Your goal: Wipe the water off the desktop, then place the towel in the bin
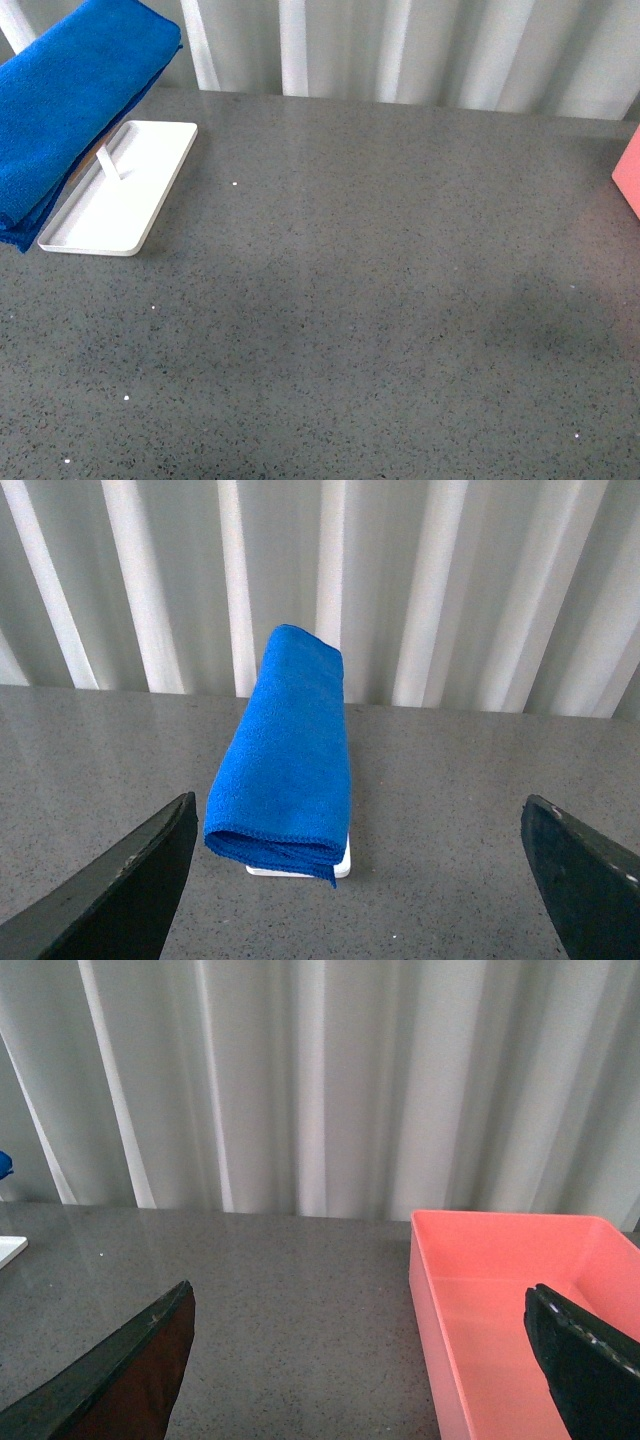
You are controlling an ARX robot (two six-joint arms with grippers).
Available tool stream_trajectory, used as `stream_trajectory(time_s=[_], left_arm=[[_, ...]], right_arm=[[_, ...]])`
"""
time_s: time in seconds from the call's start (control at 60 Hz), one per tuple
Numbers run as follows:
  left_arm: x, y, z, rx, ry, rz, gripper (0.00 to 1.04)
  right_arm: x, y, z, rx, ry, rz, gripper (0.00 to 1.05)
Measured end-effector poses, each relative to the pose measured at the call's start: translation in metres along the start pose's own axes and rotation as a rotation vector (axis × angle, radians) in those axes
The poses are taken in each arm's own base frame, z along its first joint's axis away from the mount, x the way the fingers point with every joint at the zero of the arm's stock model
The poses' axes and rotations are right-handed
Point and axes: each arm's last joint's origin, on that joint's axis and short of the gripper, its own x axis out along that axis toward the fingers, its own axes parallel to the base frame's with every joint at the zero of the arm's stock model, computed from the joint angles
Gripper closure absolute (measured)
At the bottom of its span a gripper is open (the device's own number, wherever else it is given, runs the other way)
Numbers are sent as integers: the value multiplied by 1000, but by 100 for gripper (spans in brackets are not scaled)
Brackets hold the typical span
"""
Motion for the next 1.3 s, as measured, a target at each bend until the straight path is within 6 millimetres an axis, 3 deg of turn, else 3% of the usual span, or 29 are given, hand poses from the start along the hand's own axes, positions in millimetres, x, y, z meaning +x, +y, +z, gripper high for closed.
stream_trajectory(time_s=[1.301], left_arm=[[0,0,0,0,0,0,7]], right_arm=[[0,0,0,0,0,0,7]])
